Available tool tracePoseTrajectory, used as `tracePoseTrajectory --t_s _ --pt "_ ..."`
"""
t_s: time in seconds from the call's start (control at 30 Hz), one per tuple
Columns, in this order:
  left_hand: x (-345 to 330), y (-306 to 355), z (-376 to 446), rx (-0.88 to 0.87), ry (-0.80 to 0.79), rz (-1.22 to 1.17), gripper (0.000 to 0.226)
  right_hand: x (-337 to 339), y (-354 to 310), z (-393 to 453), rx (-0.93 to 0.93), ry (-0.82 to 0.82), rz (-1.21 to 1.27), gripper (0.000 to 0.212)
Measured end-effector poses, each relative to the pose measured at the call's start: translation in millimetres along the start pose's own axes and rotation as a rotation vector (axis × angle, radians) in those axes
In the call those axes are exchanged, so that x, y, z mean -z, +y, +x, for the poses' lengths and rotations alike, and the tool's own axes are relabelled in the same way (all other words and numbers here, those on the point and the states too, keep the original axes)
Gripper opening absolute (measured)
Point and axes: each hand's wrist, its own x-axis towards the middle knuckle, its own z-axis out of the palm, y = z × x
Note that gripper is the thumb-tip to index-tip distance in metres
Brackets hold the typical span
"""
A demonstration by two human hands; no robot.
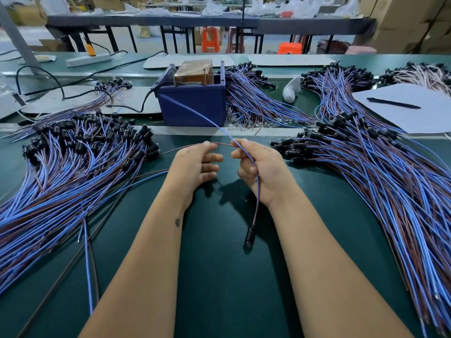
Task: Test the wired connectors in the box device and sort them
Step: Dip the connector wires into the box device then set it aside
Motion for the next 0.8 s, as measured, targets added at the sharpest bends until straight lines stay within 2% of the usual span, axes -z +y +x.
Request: tracePoseTrajectory --t_s 0.07,0.17,0.37,0.47,0.6,0.8 --pt "3.4 -1.3 3.6 -0.049 0.049 -0.035 0.023 -1.9 2.2 -1.1 0.032 0.025 -0.135 0.018" --pt "3.4 -4.7 4.8 -0.121 0.044 0.047 0.022 -8.8 6.7 -4.8 0.117 0.032 -0.367 0.013" --pt "-1.0 -13.8 4.6 -0.273 0.042 0.104 0.016 -17.6 16.9 -7.3 0.199 0.027 -0.647 0.011" --pt "-1.9 -12.9 2.8 -0.305 0.049 0.063 0.024 -17.9 17.6 -6.3 0.151 0.014 -0.646 0.015" --pt "-1.6 -14.5 5.9 -0.287 0.086 0.064 0.026 -16.3 16.1 -5.3 0.091 -0.012 -0.572 0.007" --pt "-0.8 -13.4 8.1 -0.204 0.079 -0.022 0.027 -13.3 10.7 -4.2 0.042 0.002 -0.383 0.016"
